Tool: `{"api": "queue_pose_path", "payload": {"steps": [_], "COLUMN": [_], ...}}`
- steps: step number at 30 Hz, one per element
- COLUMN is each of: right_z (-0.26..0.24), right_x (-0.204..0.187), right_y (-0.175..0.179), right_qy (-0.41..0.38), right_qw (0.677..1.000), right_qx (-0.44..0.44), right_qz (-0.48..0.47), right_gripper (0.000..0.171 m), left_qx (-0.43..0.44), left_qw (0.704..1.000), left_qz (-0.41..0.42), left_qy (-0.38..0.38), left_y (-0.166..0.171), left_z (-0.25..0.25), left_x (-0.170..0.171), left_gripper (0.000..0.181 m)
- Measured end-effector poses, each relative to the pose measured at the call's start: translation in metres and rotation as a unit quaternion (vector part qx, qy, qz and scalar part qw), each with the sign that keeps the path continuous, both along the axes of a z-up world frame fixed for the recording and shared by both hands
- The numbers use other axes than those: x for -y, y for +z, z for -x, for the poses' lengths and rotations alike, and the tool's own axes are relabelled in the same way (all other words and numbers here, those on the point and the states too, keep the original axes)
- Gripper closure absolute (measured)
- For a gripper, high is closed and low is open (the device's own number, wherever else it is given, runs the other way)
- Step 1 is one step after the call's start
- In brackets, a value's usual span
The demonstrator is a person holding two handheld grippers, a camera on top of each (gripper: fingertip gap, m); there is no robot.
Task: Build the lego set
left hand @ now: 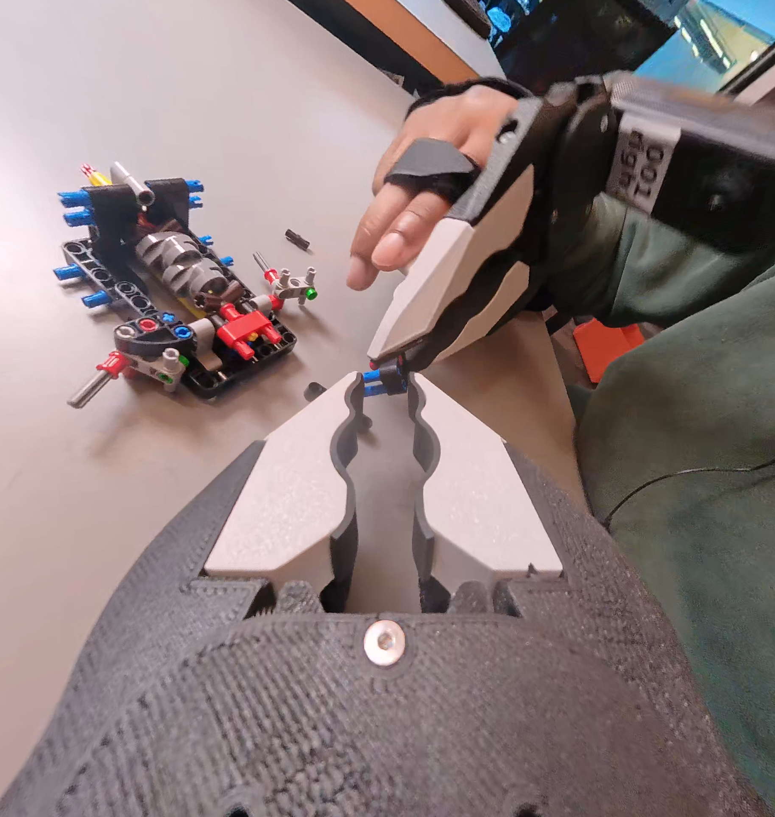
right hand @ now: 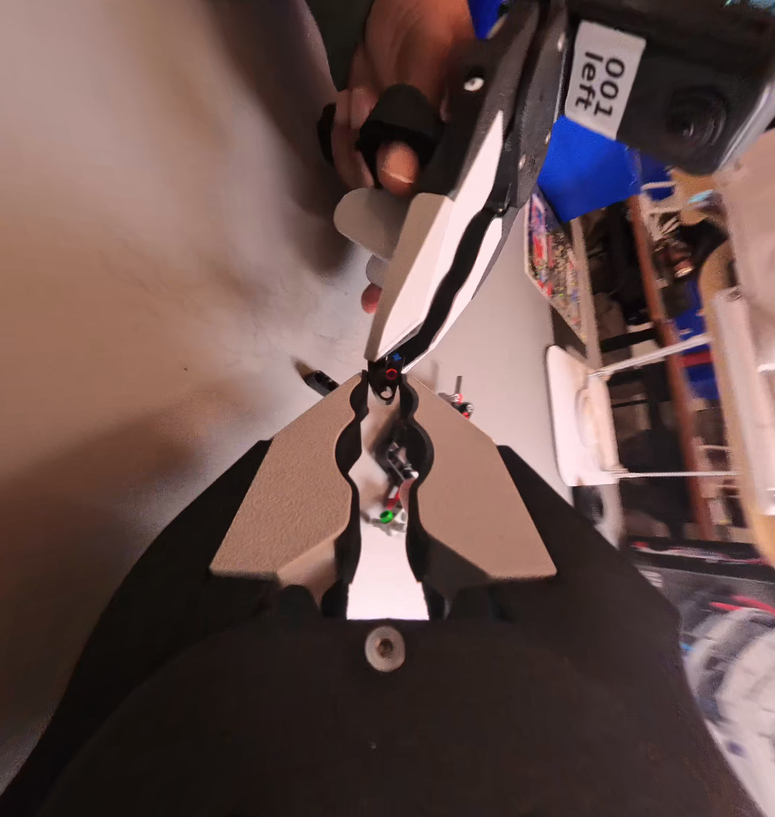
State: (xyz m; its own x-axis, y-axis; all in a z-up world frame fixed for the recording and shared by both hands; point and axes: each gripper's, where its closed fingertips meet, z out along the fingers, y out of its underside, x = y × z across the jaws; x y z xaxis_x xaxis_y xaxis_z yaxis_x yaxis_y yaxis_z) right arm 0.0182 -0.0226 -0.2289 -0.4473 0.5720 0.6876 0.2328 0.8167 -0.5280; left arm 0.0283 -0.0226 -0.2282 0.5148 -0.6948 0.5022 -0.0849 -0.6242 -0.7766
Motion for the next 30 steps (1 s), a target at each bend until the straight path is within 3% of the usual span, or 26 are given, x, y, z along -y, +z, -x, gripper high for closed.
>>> {"api": "queue_pose_path", "payload": {"steps": [3,8,12,15,18,23,27,30], "right_z": [0.001,0.000,0.000,-0.001,-0.008,-0.015,-0.017,-0.015], "right_x": [0.000,-0.002,0.000,0.003,0.012,0.016,0.030,0.028], "right_y": [0.002,0.006,0.012,0.018,0.023,0.035,0.037,0.033], "right_qy": [0.005,0.002,-0.001,0.000,0.005,0.006,0.030,0.021], "right_qw": [0.998,0.997,0.998,0.998,0.977,0.895,0.851,0.855], "right_qx": [-0.021,-0.035,-0.049,-0.051,-0.002,0.064,0.099,0.098], "right_qz": [-0.065,-0.067,-0.046,0.030,0.215,0.442,0.515,0.510], "right_gripper": [0.161,0.161,0.160,0.157,0.147,0.137,0.148,0.161], "left_qx": [0.020,0.001,-0.037,-0.077,-0.150,-0.257,-0.315,-0.340], "left_qw": [1.000,0.999,0.994,0.980,0.946,0.863,0.808,0.786], "left_qz": [0.011,-0.021,-0.099,-0.182,-0.284,-0.435,-0.498,-0.516], "left_qy": [0.016,0.030,0.031,0.031,0.030,0.024,0.010,-0.005], "left_y": [0.002,0.006,0.014,0.022,0.026,0.036,0.036,0.031], "left_z": [0.002,0.001,0.000,-0.001,-0.002,-0.006,-0.009,-0.011], "left_x": [-0.001,-0.002,-0.001,0.002,0.008,0.018,0.021,0.022], "left_gripper": [0.166,0.166,0.166,0.167,0.167,0.168,0.167,0.163]}}
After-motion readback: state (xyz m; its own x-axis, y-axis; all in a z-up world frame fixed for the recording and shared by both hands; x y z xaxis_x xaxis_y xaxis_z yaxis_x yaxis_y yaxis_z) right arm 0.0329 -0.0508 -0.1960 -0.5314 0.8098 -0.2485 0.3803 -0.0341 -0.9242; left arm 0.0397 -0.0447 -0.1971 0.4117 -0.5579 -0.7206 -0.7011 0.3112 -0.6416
